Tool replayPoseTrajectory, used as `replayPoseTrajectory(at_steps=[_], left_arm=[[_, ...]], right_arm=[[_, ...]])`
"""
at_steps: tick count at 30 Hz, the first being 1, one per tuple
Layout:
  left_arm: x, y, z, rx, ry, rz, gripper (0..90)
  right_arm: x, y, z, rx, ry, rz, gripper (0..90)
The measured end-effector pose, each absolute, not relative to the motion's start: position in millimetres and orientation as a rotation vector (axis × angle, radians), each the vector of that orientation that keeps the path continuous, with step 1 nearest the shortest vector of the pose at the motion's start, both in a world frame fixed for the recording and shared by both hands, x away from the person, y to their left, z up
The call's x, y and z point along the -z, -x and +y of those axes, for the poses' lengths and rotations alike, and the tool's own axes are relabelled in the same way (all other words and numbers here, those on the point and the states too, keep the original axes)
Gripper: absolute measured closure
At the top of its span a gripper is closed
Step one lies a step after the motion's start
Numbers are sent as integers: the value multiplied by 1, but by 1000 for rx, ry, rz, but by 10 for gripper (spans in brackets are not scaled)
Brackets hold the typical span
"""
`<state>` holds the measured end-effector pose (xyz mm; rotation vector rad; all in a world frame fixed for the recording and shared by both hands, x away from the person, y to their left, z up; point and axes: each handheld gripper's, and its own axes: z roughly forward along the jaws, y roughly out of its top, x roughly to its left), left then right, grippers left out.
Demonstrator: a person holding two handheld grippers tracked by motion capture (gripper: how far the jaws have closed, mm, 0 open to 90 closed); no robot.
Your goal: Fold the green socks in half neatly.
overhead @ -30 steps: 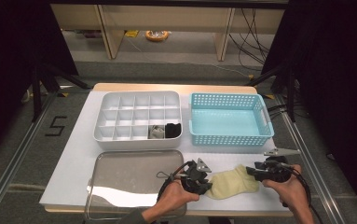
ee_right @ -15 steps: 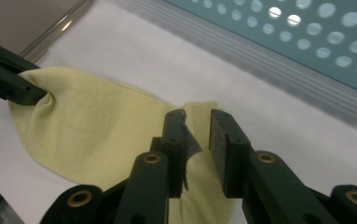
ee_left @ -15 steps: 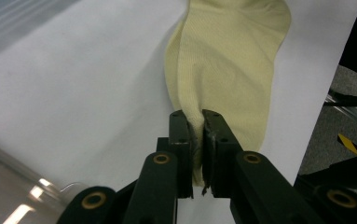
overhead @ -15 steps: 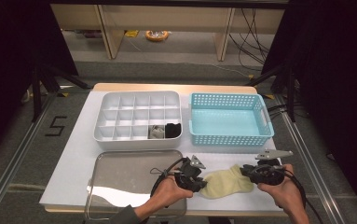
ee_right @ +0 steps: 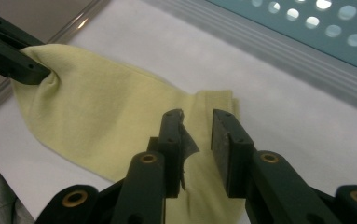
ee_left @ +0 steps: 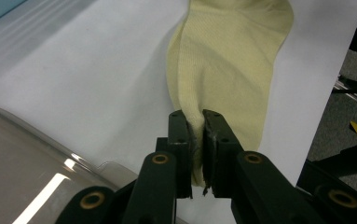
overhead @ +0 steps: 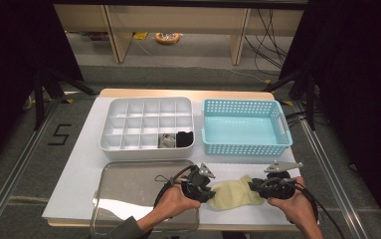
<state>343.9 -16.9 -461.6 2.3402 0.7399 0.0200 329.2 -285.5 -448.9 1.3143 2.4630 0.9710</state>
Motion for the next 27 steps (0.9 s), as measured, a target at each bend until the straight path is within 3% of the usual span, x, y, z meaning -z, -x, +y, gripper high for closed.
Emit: replayPoseTrajectory(at_steps=[27], left_arm=[[441,-351,-2,-37,-2392,727,815]], right_arm=[[478,-329,-234,-1000,-1169,2605,807]])
